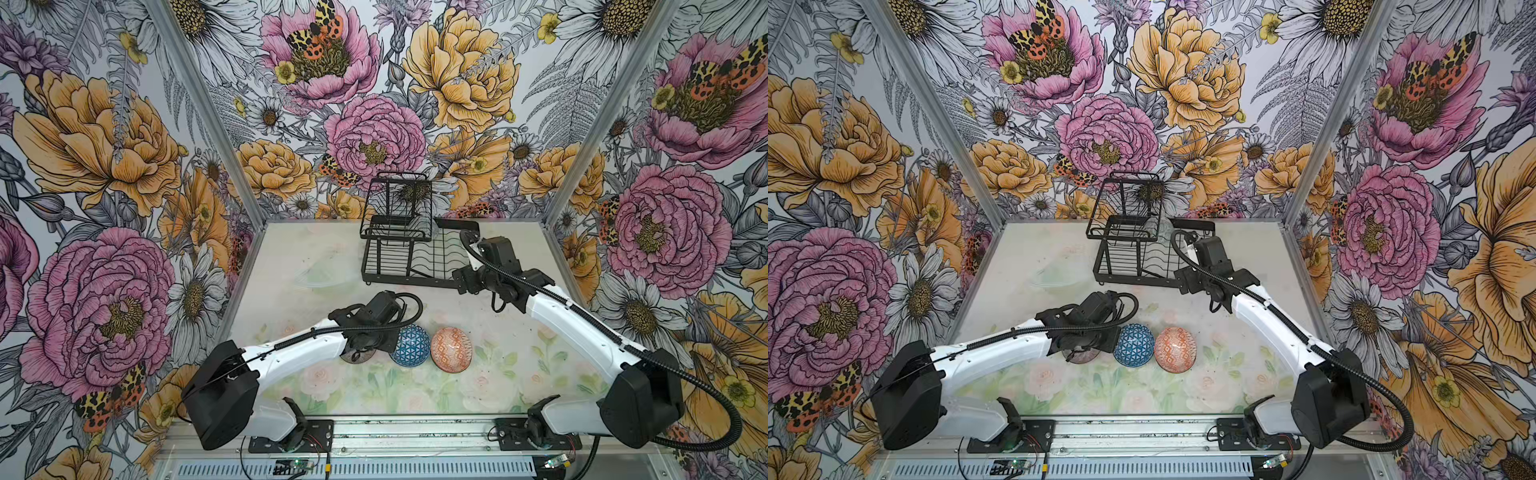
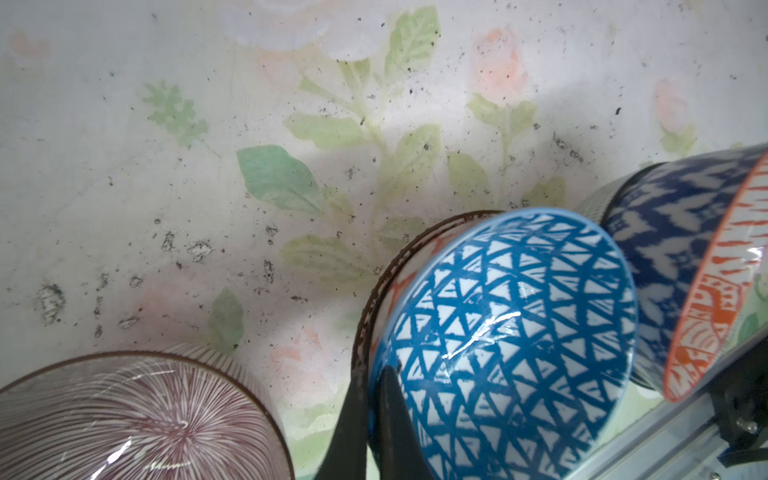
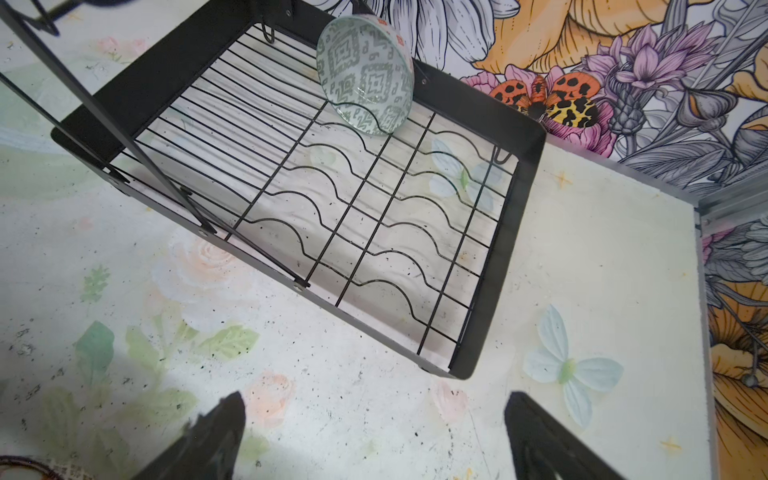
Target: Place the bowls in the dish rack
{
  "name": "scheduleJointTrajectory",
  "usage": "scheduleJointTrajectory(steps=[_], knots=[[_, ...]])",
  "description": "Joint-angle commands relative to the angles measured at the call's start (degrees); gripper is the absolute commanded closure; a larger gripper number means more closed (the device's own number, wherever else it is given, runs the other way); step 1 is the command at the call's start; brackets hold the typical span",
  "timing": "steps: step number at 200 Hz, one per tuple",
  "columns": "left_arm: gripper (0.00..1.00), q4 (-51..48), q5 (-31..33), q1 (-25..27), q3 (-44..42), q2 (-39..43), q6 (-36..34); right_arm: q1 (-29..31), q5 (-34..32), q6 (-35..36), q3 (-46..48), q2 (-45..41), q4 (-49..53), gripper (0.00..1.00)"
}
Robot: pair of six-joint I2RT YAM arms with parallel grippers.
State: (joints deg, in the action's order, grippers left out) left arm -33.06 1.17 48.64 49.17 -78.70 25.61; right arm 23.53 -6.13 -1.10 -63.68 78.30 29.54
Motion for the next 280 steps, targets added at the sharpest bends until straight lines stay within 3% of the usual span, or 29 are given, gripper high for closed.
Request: scheduleJointTrajectory(steps=[1,105,183,263,280], knots=[[0.99,-0.19,-0.61,0.65,-0.73,1.03,0.17,-0.3,0.21,-0.92,-0.35,-0.33,-0.05,0.02],[1.0,-4.5,3.12,1.36,1.74,2.93,0.15,-0.37,0.71,-1.25,-0.2,-0.25,-0.1,0.02],[1.0,-9.78,8.34,3.38,6.52,-0.35,-0.51,-0.33,0.95,-1.34,-0.02,-0.2,-0.09,0.02],[1.0,-10.98,8.97,3.8,7.32,-0.75,-0.38,-0.41,1.2,-1.3,0.2,-0.26,-0.09,0.02],[0.94,-10.89,8.22,3.83,7.41,-1.02,-0.27,-0.38,1.29,-1.29,0.14,-0.09,-0.1,0.02]])
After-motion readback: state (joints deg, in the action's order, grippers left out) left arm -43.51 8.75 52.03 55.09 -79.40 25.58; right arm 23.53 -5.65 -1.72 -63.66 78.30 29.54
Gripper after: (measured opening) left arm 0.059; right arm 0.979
